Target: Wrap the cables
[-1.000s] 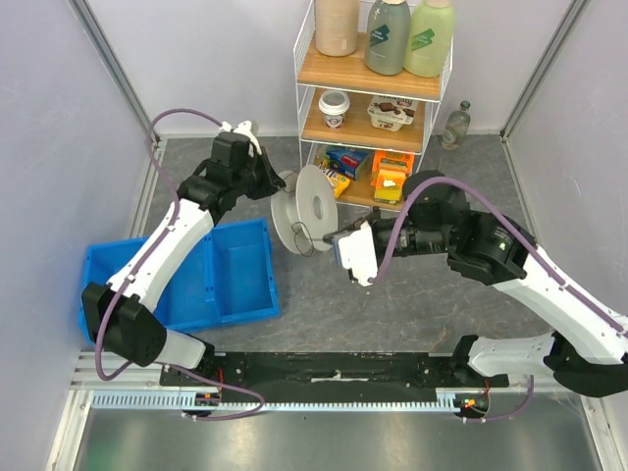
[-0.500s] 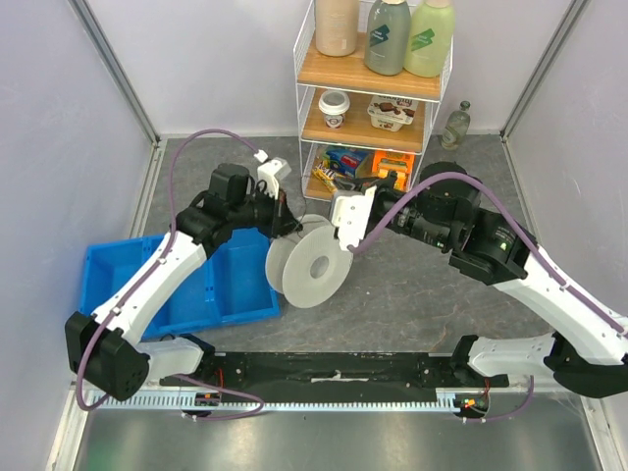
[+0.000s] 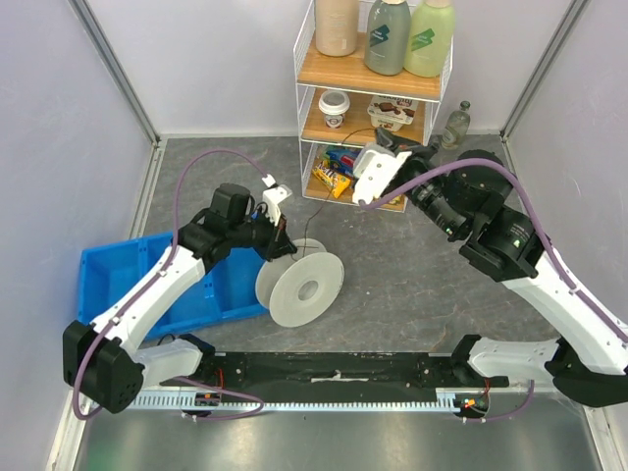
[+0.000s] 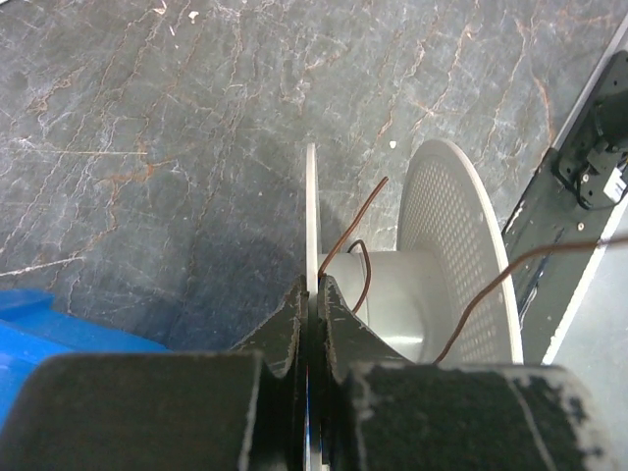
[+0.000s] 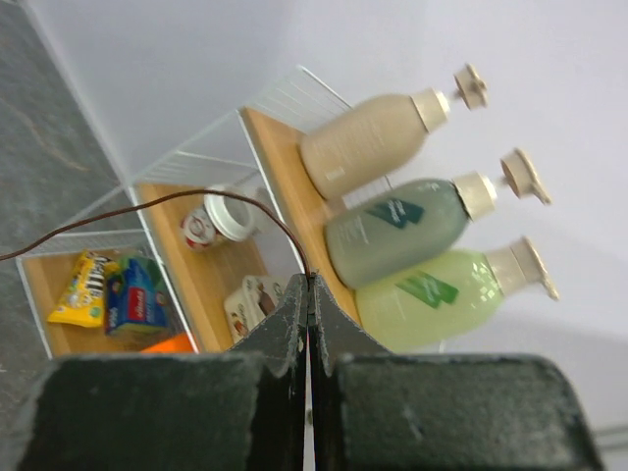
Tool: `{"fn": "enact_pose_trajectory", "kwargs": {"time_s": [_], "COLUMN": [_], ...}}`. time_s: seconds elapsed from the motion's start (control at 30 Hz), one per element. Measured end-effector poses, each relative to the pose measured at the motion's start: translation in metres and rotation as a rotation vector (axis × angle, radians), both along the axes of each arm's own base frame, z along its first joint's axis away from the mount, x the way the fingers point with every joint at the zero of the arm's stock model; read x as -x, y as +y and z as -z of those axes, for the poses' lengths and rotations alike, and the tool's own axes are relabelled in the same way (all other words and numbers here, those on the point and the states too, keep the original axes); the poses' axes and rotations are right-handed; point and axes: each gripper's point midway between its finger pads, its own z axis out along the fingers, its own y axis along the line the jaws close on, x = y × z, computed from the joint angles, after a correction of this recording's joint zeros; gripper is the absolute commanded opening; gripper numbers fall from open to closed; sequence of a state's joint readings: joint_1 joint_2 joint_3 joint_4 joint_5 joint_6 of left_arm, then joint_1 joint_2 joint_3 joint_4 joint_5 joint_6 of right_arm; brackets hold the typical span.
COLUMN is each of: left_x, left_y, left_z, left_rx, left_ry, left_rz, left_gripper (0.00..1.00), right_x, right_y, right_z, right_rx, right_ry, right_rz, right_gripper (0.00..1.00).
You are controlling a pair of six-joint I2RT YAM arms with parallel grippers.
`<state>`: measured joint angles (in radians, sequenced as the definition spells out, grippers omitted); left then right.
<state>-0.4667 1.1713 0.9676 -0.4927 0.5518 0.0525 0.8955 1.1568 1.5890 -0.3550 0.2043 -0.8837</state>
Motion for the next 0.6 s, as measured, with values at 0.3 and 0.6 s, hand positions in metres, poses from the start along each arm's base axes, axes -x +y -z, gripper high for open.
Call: {"fn": "enact_pose_trajectory", "kwargs": {"time_s": [0.3, 0.6], "left_x": [0.017, 0.032], "left_y": [0.004, -0.004], "left_z": [-0.003, -0.018], "left_rx": [0.006, 0.061], "left_ry": [-0.074, -0.147], "left_rz": [0.088, 0.222], "left_gripper": [0.02, 0.02], "right_x": [-0.025, -0.041], "right_y": [-0.052, -0.085], "right_z": [-0.005, -0.014], "right_rx": [-0.014, -0.031], "right_ry": [-0.031, -0.065], "right_rz": [0.188, 0.306], "right_gripper": [0.0, 0.0]}}
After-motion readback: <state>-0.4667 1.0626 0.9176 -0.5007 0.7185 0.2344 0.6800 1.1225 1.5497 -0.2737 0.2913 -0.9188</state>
